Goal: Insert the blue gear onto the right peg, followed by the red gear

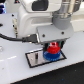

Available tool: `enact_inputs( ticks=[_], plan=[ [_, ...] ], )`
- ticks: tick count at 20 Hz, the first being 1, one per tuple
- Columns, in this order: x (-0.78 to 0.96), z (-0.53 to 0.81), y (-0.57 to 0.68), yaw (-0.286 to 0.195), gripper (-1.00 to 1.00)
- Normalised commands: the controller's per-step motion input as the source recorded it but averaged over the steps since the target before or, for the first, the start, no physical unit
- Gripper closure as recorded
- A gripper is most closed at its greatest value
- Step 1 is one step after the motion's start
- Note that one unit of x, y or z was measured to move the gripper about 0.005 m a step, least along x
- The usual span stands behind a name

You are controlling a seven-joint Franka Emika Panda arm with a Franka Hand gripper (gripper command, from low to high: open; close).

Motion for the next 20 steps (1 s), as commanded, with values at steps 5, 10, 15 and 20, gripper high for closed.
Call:
enact_inputs(
  ticks=[5,10,15,20],
  plan=[
    [0.03,-0.04,-0.01,0.0,1.0],
    [0.0,0.22,0.01,0.0,1.0],
    [0.01,0.21,-0.03,0.0,1.0],
    [0.14,0.21,-0.07,0.0,1.0]
  ],
)
